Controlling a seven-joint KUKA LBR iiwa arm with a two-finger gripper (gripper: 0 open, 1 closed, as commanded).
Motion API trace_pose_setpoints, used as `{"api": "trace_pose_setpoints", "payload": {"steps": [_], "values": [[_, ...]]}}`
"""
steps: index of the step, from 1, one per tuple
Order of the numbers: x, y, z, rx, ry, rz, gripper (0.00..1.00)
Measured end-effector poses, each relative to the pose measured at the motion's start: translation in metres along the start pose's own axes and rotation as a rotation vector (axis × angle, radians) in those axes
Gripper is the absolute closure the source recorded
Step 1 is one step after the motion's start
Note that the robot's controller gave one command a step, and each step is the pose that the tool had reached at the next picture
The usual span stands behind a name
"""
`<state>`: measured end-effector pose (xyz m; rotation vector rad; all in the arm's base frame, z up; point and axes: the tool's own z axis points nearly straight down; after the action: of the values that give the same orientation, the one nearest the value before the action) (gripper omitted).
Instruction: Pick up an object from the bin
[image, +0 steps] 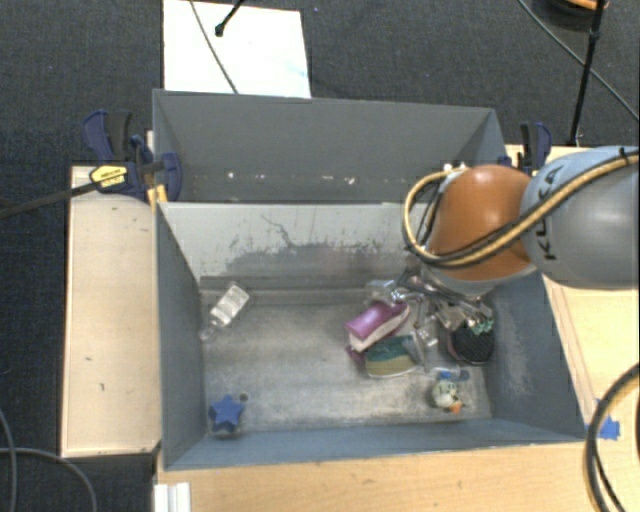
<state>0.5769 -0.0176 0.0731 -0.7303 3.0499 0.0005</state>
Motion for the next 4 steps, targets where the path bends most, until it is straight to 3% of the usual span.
{"api": "trace_pose_setpoints", "payload": {"steps": [1,2,3,4], "values": [[-0.01,-0.003,-0.029,0.001,-0.002,-0.236,0.0],[-0.021,0.011,-0.03,0.0,-0.002,-0.543,0.0],[-0.019,-0.001,0.0,0.003,-0.004,-0.696,0.0],[-0.022,-0.001,-0.003,0.002,-0.004,-0.688,0.0]]}}
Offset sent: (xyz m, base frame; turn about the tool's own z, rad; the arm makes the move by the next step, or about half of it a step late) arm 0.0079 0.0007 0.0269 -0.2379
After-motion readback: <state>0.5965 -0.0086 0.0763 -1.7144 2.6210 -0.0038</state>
